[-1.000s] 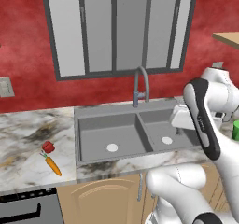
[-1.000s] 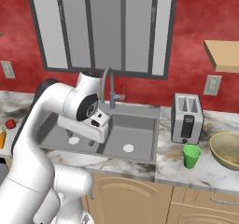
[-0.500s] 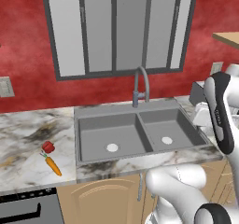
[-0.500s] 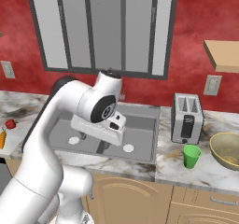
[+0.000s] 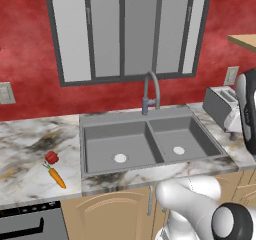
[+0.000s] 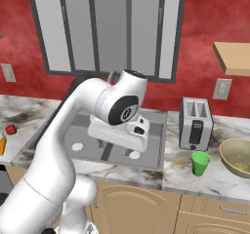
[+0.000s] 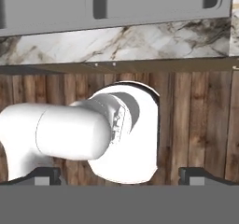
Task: Remove the bell pepper and carrot from the sink. Then move the bowl and cup from the counter to the sink for washing.
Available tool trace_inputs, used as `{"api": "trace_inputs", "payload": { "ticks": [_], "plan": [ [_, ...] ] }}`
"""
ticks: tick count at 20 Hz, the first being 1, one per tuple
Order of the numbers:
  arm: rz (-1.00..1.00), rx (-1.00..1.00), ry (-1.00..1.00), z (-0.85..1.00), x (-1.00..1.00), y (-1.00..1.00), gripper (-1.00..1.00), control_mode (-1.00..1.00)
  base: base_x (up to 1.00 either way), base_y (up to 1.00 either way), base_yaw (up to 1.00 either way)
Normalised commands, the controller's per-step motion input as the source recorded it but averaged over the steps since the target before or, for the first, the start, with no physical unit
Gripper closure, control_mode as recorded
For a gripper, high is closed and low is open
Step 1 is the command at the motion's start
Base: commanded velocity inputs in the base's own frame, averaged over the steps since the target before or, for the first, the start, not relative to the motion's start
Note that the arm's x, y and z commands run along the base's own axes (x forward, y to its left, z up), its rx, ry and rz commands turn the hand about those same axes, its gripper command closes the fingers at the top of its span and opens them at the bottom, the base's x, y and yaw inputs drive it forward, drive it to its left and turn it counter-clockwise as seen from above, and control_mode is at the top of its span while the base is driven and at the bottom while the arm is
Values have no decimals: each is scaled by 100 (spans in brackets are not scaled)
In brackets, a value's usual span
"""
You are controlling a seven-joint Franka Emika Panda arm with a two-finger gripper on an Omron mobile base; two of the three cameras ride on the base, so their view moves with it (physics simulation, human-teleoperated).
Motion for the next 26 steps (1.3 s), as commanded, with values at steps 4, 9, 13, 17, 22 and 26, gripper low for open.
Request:
{"api": "trace_inputs", "payload": {
  "ticks": [4, 9, 13, 17, 22, 26],
  "plan": [
    [8, 0, 0, 14, -14, -48, -100, -100, 0, 0, 0],
    [7, 0, -2, 8, -9, -44, -100, -100, 0, 0, 0],
    [8, 0, -5, 1, -2, -31, -100, -100, 0, 0, 0],
    [13, 0, -12, -2, 3, -18, -100, -100, 0, 0, 0],
    [12, 0, -9, -4, 8, -24, -100, -100, 0, 0, 0],
    [2, 0, 0, -5, 13, -24, -100, -100, 0, 0, 0]
  ]
}}
